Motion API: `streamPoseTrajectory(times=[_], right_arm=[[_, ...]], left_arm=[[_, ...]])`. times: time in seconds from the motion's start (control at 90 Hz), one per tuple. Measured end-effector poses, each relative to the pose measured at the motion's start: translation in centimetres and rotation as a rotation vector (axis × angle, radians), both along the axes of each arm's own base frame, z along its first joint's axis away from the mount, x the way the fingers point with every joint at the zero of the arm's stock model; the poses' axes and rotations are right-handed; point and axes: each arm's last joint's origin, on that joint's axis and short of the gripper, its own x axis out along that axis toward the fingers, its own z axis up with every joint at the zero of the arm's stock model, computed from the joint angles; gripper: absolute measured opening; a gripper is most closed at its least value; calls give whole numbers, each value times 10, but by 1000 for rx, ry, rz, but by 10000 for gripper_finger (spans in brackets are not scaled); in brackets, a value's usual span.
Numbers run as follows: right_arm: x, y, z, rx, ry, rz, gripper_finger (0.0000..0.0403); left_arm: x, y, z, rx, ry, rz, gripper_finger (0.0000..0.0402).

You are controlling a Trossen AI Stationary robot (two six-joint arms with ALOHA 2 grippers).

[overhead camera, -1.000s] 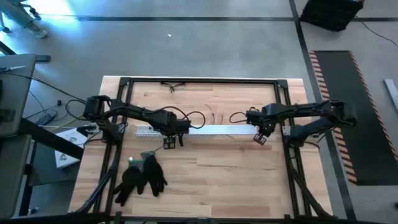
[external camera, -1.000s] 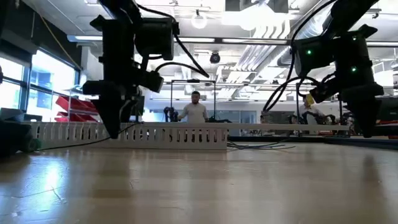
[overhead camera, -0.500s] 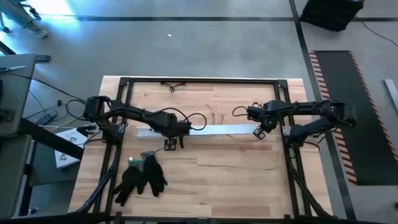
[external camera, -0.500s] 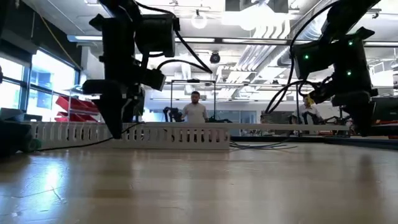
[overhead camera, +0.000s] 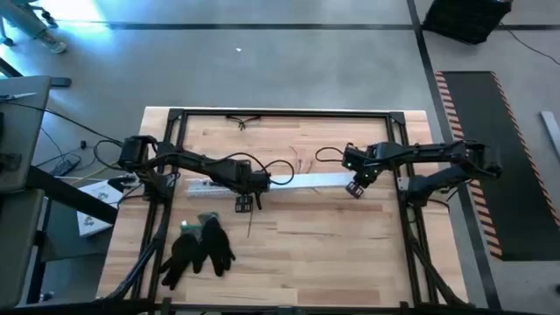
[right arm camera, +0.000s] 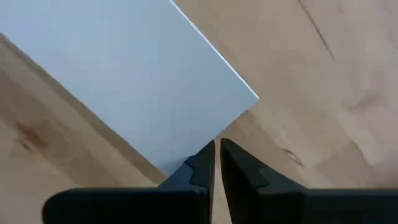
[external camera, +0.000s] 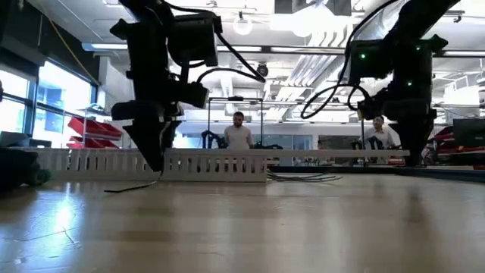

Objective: Ziptie cables
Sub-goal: Close the white cable duct

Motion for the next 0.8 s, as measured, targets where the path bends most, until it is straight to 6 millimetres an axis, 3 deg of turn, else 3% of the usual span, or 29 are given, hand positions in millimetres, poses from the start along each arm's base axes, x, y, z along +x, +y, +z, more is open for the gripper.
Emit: streamPoseTrajectory(times=[0.2, 0.522, 0.8], right_arm=[[-3, 1, 0, 14, 27, 4, 11], [-3, 1, 0, 20, 27, 31, 11], [-1, 1, 0, 22, 11, 40, 11]], left_arm=[[1, 1, 6, -9, 7, 2, 254], [3, 1, 31, 17, 68, 17, 254], [-1, 22, 16, -9, 45, 26, 255]])
